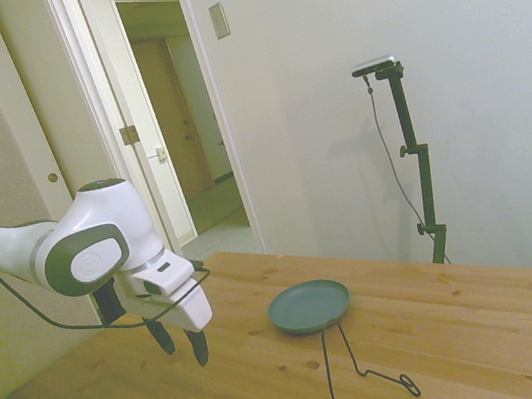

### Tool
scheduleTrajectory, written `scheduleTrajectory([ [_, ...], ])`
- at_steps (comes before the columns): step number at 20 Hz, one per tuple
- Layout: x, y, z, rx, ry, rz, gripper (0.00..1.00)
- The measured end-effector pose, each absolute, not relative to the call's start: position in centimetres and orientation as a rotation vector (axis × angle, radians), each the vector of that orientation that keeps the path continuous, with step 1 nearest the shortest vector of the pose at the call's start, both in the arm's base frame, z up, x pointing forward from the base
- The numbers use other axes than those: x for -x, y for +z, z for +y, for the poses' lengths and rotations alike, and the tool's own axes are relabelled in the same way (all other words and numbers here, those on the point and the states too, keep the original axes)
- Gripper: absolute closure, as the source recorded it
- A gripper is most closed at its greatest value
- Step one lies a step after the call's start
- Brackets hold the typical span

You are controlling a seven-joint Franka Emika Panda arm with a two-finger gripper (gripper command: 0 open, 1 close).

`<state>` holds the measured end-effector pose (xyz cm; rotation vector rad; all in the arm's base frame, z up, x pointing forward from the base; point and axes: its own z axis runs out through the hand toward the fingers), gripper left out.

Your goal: Load the plate

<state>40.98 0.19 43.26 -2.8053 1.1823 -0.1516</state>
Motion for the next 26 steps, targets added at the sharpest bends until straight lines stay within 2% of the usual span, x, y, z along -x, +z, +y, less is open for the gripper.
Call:
scheduleTrajectory([
  [4,-41.2,43.6,0.4,2.8,-0.16,1.176,0.0],
  [9,-43.1,46.7,0.8,2.767,-0.235,1.17,0.0],
  [17,-51.1,50.5,0.6,2.722,-0.338,1.242,0.0],
  [20,-54.0,50.5,0.3,2.738,-0.367,1.283,0.0],
  [26,-59.6,48.0,-0.8,2.75,-0.342,1.352,0.0],
])
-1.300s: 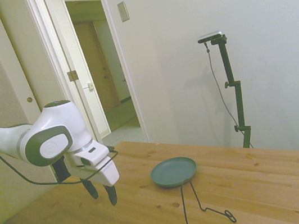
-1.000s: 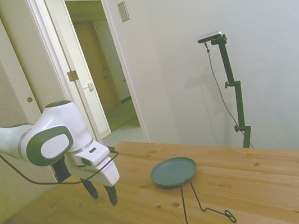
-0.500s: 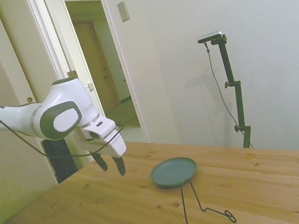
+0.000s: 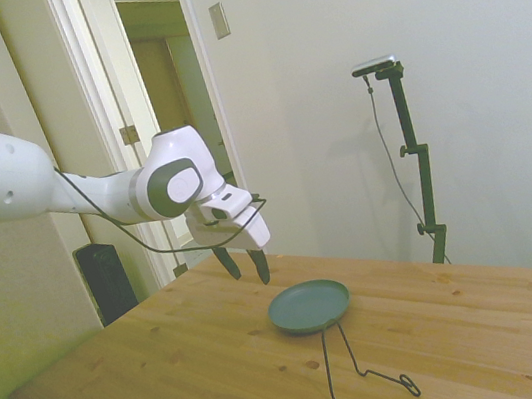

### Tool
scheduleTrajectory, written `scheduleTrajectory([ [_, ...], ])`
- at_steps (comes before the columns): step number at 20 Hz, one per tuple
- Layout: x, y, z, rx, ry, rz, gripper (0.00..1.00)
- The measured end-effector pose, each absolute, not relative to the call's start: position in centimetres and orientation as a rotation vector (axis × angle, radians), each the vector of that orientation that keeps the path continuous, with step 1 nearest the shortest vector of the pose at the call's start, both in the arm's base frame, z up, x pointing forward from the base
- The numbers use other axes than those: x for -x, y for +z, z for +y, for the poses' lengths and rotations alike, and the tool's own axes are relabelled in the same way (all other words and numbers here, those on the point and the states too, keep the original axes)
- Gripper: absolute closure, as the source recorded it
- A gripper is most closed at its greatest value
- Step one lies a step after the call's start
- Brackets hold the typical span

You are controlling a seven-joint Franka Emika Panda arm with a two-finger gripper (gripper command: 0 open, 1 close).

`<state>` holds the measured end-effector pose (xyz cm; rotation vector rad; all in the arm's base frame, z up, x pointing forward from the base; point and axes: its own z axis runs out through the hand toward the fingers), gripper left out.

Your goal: Load the plate

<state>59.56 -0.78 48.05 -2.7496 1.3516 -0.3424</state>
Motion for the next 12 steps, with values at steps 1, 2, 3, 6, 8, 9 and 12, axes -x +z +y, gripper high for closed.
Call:
scheduleTrajectory([
  [1,-60.2,47.7,-0.8,2.752,-0.343,1.357,0.0],
  [2,-60.8,47.4,-0.9,2.754,-0.343,1.364,0.0],
  [3,-61.3,47.0,-0.8,2.757,-0.342,1.365,0.0],
  [6,-62.4,45.8,-0.3,2.775,-0.335,1.371,0.0],
  [8,-62.9,44.8,0.2,2.786,-0.325,1.373,0.0],
  [9,-63.1,44.3,0.4,2.793,-0.32,1.373,0.0],
  [12,-63.8,42.6,0.6,2.802,-0.318,1.384,0.0],
])
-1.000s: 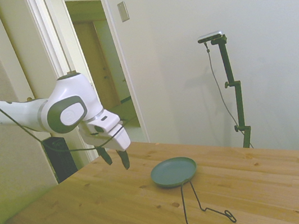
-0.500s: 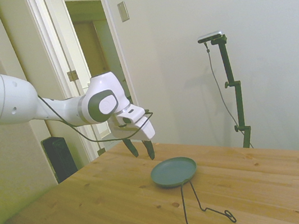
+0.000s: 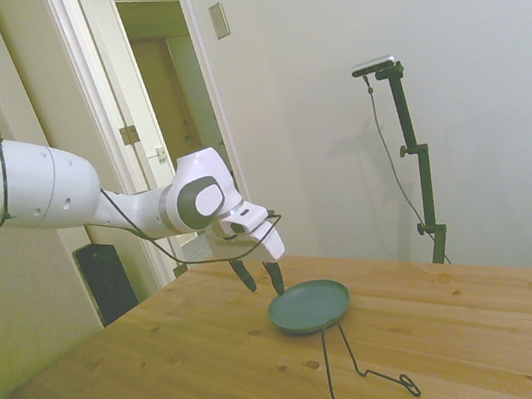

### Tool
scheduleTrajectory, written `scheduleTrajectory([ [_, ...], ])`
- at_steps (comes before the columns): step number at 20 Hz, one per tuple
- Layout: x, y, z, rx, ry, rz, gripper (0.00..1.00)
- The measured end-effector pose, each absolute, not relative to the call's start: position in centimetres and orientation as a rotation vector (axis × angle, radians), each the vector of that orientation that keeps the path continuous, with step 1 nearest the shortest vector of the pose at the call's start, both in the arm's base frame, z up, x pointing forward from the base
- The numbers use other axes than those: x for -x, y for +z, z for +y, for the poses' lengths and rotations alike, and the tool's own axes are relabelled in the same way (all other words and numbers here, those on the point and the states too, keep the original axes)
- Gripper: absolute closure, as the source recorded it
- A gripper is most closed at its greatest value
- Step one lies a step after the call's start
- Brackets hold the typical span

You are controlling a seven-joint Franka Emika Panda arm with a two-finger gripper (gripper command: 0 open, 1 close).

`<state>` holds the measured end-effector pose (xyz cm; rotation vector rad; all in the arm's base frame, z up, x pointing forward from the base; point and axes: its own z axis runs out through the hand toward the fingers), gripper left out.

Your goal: Load the plate

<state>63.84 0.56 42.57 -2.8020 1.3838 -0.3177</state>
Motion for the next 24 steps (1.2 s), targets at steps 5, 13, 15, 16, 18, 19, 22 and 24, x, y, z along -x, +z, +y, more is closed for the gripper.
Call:
scheduleTrajectory([
  [5,-65.5,40.7,1.0,2.824,-0.332,1.415,0.0],
  [13,-67.0,37.8,3.1,2.855,-0.32,1.406,0.0],
  [15,-67.0,37.6,3.4,2.858,-0.321,1.401,0.0],
  [16,-67.0,37.5,3.5,2.86,-0.321,1.399,0.0],
  [18,-67.0,37.3,3.8,2.865,-0.319,1.395,0.0],
  [19,-67.0,37.2,3.9,2.866,-0.319,1.394,0.0],
  [22,-67.3,37.1,4.3,2.869,-0.325,1.39,0.0],
  [24,-67.6,37.2,4.5,2.869,-0.34,1.394,0.0],
])
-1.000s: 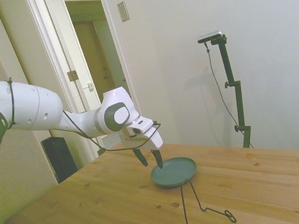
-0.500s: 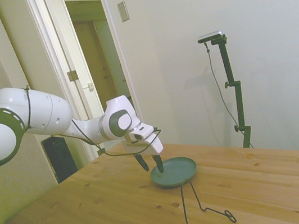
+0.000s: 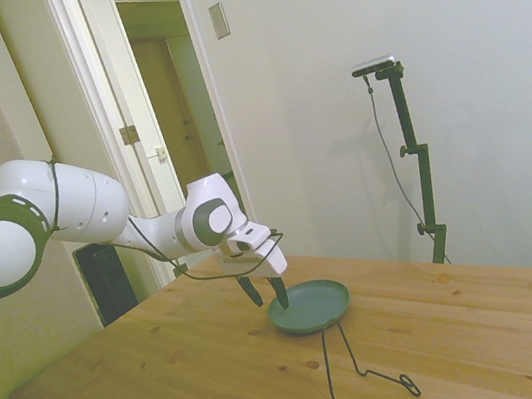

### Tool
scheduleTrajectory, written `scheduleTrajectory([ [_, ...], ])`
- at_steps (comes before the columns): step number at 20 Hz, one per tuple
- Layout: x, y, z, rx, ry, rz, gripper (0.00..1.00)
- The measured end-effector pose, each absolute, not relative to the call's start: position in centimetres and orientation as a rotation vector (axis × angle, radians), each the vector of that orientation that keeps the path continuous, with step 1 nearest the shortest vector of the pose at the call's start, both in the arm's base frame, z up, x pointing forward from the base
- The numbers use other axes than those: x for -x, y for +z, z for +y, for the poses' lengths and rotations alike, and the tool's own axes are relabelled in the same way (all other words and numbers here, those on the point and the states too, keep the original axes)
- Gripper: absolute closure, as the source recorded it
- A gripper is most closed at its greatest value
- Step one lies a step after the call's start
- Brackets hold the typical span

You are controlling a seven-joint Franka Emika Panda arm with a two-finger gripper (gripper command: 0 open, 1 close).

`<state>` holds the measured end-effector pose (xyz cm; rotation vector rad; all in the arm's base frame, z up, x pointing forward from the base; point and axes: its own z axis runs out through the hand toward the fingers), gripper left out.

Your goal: Load the plate

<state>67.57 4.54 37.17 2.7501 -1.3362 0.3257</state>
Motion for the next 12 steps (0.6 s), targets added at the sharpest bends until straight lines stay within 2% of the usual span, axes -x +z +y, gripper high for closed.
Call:
scheduleTrajectory([
  [12,-69.0,35.9,4.2,-2.727,0.333,-1.351,0.0],
])
